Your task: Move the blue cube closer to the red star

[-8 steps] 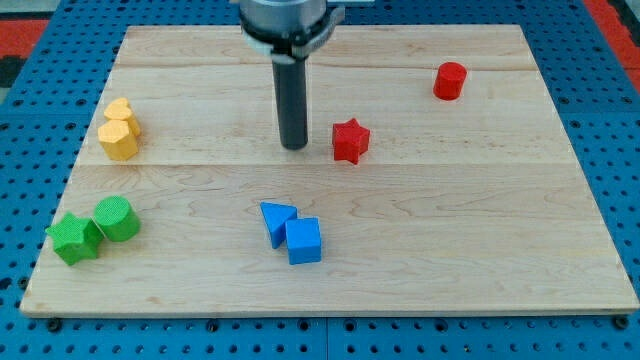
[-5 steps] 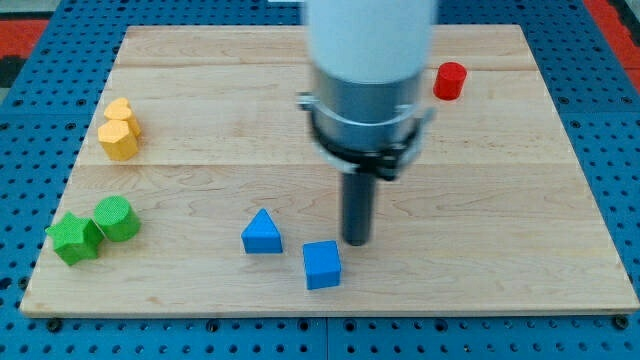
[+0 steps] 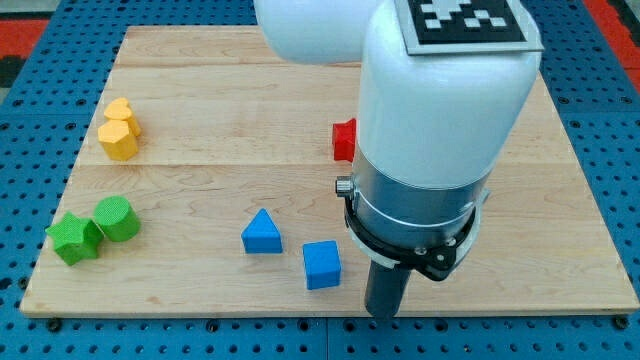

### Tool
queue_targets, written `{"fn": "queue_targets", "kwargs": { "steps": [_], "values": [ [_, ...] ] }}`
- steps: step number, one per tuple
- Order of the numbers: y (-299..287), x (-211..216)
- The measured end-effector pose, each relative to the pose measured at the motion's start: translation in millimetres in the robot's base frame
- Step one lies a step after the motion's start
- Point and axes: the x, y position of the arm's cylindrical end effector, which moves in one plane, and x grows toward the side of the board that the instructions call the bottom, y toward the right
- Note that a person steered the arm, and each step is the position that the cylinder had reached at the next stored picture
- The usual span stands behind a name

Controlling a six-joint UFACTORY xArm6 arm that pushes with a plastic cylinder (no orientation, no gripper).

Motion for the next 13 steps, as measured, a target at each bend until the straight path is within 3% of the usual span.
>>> {"fn": "queue_targets", "kwargs": {
  "steps": [6,7,8,9,13],
  "values": [
    [0.7,0.7],
    [-67.1,-10.3],
    [-81.0,-62.3],
    [-77.2,-82.7],
    [-69.1,-81.9]
  ]
}}
